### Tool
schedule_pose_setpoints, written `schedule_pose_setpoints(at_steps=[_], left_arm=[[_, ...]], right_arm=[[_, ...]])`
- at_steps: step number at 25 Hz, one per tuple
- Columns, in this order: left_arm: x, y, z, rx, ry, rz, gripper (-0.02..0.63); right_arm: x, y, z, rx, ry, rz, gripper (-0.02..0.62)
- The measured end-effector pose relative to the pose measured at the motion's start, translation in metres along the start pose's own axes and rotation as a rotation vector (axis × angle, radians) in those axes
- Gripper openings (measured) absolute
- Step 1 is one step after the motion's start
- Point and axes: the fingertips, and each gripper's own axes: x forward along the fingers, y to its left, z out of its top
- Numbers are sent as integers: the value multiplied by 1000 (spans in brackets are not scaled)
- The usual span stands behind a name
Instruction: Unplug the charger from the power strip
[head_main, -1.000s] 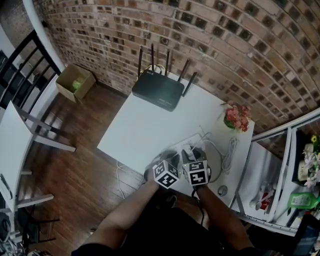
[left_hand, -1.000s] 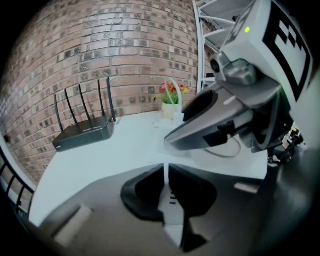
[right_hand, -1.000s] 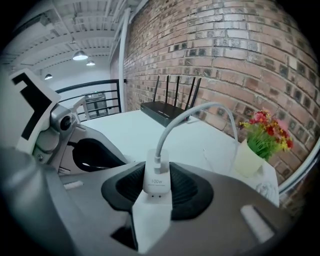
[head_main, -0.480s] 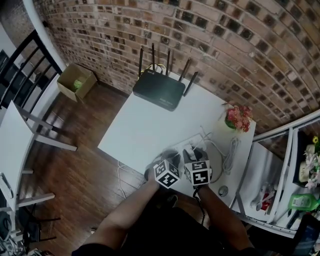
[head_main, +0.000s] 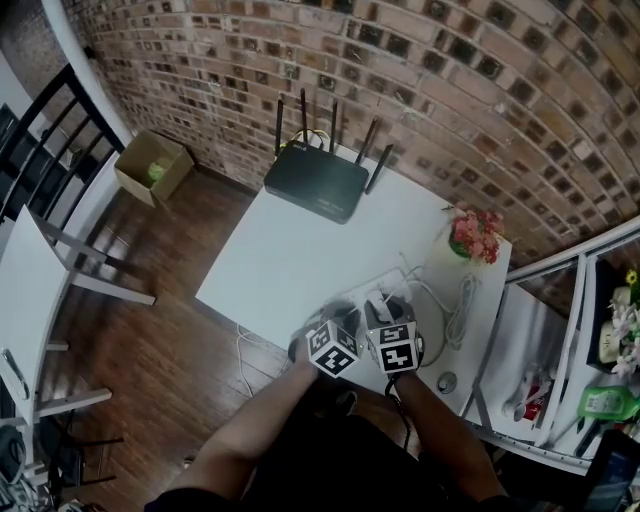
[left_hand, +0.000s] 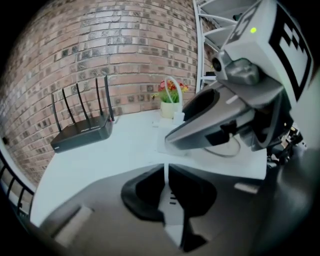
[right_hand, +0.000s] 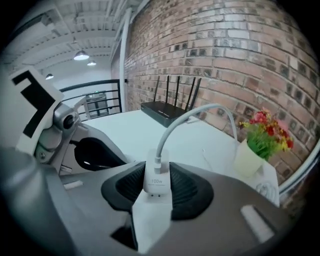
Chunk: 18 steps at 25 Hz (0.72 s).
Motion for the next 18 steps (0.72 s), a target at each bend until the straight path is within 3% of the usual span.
schedule_pose_setpoints(at_steps=[3, 6, 11, 14, 18], left_arm=[[1, 0, 0, 2, 0, 2, 28], [1, -1, -1, 3, -1, 4, 28], [1, -1, -1, 8, -1, 3, 28], [0, -1, 0, 4, -9, 4, 28], [0, -1, 0, 15, -5, 9, 26]], right_arm=[[3, -6, -8, 79, 5, 16, 143], [-2, 0, 2, -49, 1, -18, 144], [2, -3, -6, 16, 9, -7, 143], [-5, 1, 6, -75, -1, -25, 145], [0, -4, -6, 29, 4, -6, 143]])
